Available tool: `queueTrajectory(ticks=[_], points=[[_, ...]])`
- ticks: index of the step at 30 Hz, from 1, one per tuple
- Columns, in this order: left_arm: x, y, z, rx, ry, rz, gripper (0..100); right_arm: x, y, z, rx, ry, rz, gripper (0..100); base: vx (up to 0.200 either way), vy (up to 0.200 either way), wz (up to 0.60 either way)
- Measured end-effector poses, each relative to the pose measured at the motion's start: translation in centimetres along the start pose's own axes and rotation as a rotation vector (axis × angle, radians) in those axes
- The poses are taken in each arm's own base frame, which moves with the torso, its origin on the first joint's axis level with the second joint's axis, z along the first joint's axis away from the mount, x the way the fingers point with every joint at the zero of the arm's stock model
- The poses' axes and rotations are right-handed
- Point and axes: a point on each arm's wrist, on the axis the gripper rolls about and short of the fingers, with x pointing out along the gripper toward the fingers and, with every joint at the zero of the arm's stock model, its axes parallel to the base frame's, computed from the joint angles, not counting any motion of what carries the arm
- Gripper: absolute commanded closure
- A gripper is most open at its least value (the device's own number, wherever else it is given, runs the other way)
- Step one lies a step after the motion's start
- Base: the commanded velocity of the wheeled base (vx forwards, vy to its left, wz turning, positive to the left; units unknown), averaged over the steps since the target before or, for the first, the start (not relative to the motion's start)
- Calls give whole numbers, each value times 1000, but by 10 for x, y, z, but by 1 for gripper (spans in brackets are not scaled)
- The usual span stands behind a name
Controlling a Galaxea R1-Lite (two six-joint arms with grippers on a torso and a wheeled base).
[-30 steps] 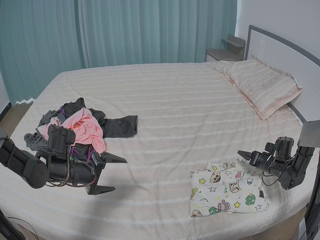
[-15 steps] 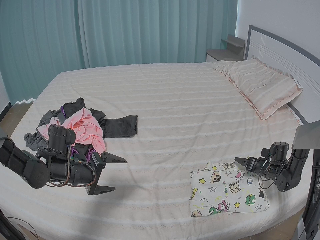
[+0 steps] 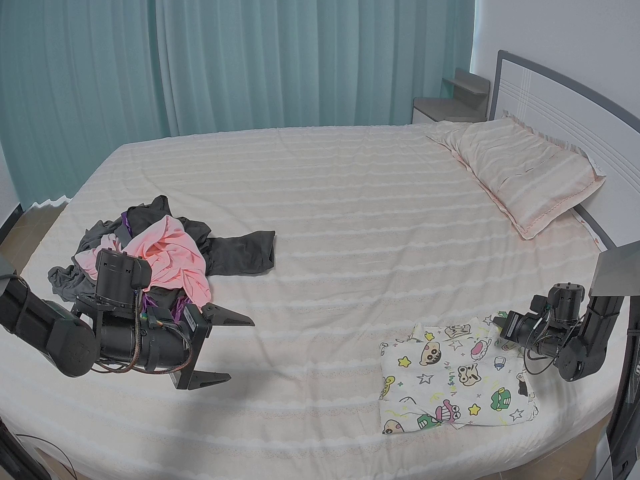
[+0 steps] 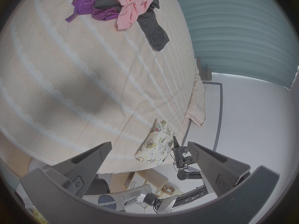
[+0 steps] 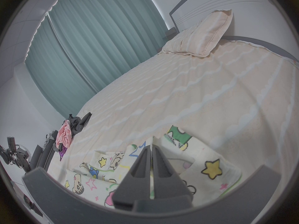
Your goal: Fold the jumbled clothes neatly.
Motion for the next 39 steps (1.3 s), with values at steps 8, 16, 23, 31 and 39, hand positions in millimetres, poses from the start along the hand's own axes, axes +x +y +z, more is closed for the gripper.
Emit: queueTrajectory(ticks=[8,16,23,31,39], points=[[0,0,0,0,0,1,0,2,-9,12,9,-56,-40,100,0,0,0],[0,1,0,-1,-1,2,0,8,-13,21,9,-96,-55,100,0,0,0],[0,0,0,-1,-1,2,0,11,-13,28,5,-121,-50,100,0,0,0],[0,0,0,0,-2,1,0,17,-15,31,11,-109,-59,100,0,0,0],[0,0,0,0,-2,1,0,25,-17,35,22,-98,-68,0,0,0,0]])
